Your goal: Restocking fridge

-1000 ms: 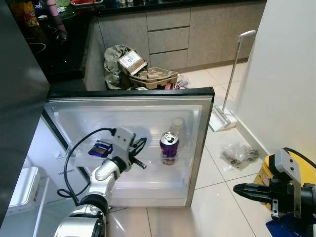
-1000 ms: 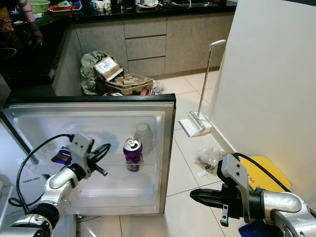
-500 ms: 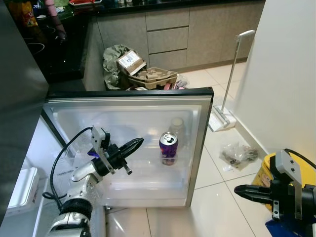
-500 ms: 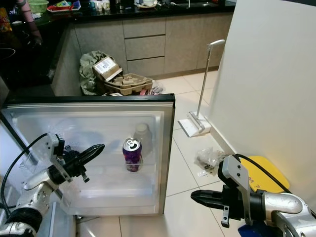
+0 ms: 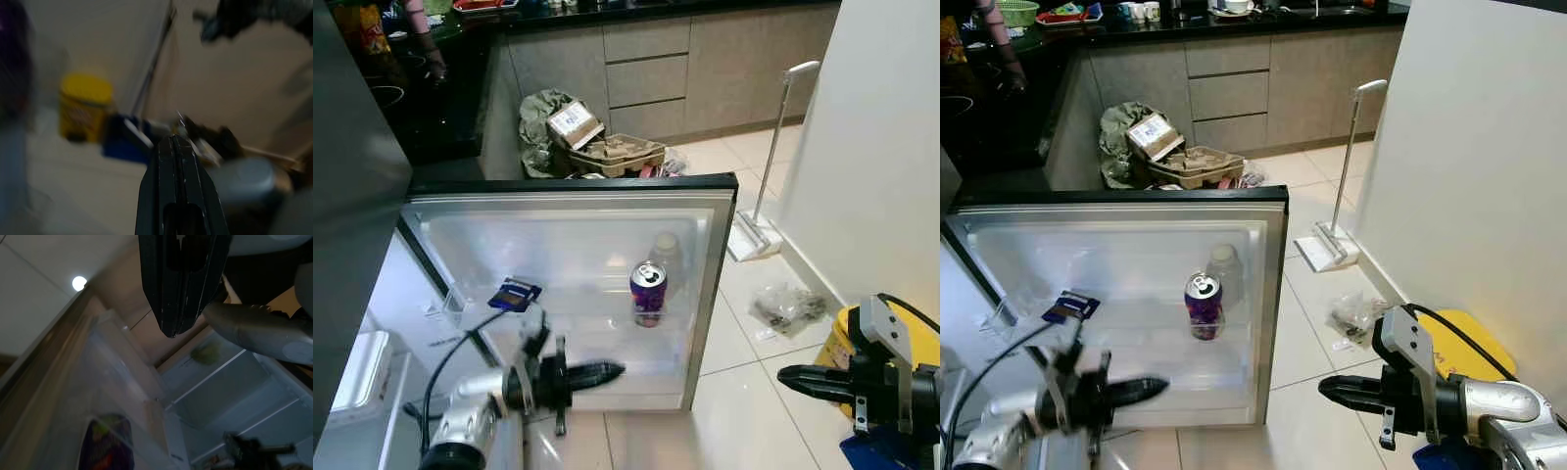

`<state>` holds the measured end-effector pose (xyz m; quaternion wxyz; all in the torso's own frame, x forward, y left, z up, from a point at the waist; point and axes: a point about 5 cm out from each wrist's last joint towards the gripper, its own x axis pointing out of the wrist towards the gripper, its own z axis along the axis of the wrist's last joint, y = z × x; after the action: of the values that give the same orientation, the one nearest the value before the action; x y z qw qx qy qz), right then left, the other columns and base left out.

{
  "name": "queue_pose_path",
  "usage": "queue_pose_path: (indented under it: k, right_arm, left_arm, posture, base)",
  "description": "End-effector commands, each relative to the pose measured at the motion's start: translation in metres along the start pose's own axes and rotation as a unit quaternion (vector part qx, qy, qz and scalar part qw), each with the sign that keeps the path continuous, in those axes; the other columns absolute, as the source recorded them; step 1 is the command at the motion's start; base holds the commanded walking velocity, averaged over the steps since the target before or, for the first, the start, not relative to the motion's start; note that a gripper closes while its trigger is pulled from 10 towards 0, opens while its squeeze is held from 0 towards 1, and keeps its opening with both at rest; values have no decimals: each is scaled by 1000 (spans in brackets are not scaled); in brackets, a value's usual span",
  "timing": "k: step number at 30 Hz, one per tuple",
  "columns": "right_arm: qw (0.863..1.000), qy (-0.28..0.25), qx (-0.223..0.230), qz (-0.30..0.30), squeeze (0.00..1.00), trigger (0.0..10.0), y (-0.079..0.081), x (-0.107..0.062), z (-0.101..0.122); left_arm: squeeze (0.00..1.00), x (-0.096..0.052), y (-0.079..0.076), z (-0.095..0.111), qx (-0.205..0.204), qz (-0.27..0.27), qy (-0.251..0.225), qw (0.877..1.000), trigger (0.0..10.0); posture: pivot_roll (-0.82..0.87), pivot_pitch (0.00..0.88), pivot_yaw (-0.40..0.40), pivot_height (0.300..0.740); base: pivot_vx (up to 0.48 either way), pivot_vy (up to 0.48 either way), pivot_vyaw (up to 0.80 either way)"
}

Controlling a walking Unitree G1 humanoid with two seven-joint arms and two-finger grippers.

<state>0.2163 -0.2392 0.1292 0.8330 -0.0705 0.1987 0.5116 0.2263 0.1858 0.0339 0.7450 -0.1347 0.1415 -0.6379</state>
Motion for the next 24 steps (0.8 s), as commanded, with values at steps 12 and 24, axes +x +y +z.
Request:
queue_pose_path:
  k: [12, 24]
  right_arm:
    - [984, 78, 150, -55, 0, 10000, 5, 16, -104]
    - [924, 181, 203, -268, 0, 10000, 22, 43, -185]
  left_arm:
    - [0, -8, 8, -55, -62, 201, 96, 973, 10000]
    - [0, -33, 1, -104, -153, 447, 138, 871, 10000]
  posture:
    - [-33, 0, 28, 740]
    - [-29, 0, 28, 740]
  base:
    - [0, 0, 0]
    - [0, 0, 0]
